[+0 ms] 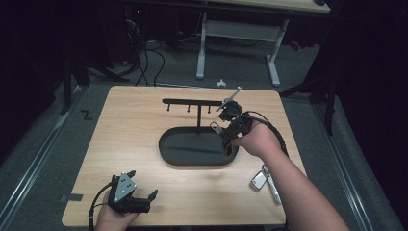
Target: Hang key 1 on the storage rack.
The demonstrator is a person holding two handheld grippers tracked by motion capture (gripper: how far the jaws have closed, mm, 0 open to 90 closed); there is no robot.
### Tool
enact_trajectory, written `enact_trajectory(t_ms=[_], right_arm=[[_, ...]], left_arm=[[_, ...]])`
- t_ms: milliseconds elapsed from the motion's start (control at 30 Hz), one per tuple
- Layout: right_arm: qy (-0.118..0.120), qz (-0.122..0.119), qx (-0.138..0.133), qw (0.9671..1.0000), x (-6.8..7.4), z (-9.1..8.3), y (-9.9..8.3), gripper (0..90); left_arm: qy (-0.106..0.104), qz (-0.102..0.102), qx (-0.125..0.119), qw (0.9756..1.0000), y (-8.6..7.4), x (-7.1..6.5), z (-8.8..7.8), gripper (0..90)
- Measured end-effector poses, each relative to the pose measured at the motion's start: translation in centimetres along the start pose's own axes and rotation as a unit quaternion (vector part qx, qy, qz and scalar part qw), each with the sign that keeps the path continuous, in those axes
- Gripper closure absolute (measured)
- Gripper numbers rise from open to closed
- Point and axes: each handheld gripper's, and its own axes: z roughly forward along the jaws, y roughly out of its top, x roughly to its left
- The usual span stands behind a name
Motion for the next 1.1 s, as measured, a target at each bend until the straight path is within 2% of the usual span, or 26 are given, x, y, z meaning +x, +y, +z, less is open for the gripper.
enact_trajectory(t_ms=[33, 100, 167, 267, 367, 667, 700, 733, 767, 867, 933, 1000, 1100], right_arm=[[0.000, 0.011, 0.001, 0.9999, 0.1, -0.1, 0.2, 80.4], [-0.002, 0.001, -0.005, 1.0000, -0.2, -0.2, 0.6, 80.5], [-0.004, 0.009, -0.006, 0.9999, -0.2, -0.4, 0.9, 80.5], [-0.006, 0.003, -0.013, 0.9999, -0.4, -0.7, 1.5, 80.5], [-0.012, 0.010, -0.016, 0.9997, -0.4, -1.0, 2.0, 80.5], [-0.020, 0.011, -0.022, 0.9995, -0.7, -0.8, 3.2, 80.5], [-0.020, 0.019, -0.019, 0.9994, -0.6, -0.7, 3.2, 80.5], [-0.021, 0.011, -0.021, 0.9995, -0.7, -0.6, 3.3, 80.4], [-0.018, 0.019, -0.020, 0.9995, -0.6, -0.5, 3.4, 80.5], [-0.021, 0.011, -0.021, 0.9995, -0.7, -0.4, 3.6, 80.4], [-0.020, 0.019, -0.021, 0.9994, -0.5, -0.4, 3.7, 80.5], [-0.021, 0.009, -0.024, 0.9995, -0.6, -0.5, 3.9, 80.4], [-0.022, 0.008, -0.026, 0.9994, -0.5, -0.6, 4.0, 80.4]], left_arm=[[0.000, 0.000, 0.000, 1.0000, 0.0, 0.0, 0.0, 0.2], [-0.001, 0.000, 0.001, 1.0000, 0.0, 0.0, 0.0, 0.1], [-0.002, 0.000, 0.002, 1.0000, 0.0, 0.0, 0.0, 0.2], [-0.002, 0.000, 0.003, 1.0000, 0.0, 0.1, 0.0, 0.1], [-0.003, 0.000, 0.003, 1.0000, 0.0, 0.1, 0.0, 0.1], [-0.003, 0.000, 0.003, 1.0000, 0.0, 0.1, 0.0, 0.2], [-0.003, 0.000, 0.002, 1.0000, 0.0, 0.1, 0.0, 0.1], [-0.003, -0.002, 0.000, 1.0000, 0.0, 0.1, 0.0, 0.1], [-0.003, -0.002, 0.000, 1.0000, 0.0, 0.1, 0.0, 0.1], [-0.003, -0.001, 0.001, 1.0000, 0.0, 0.1, 0.0, 0.2], [-0.004, -0.001, 0.003, 1.0000, 0.0, 0.2, 0.0, 0.1], [-0.004, -0.001, 0.003, 1.0000, 0.0, 0.2, 0.0, 0.2], [-0.005, -0.001, 0.004, 1.0000, -0.1, 0.2, 0.0, 0.2]])
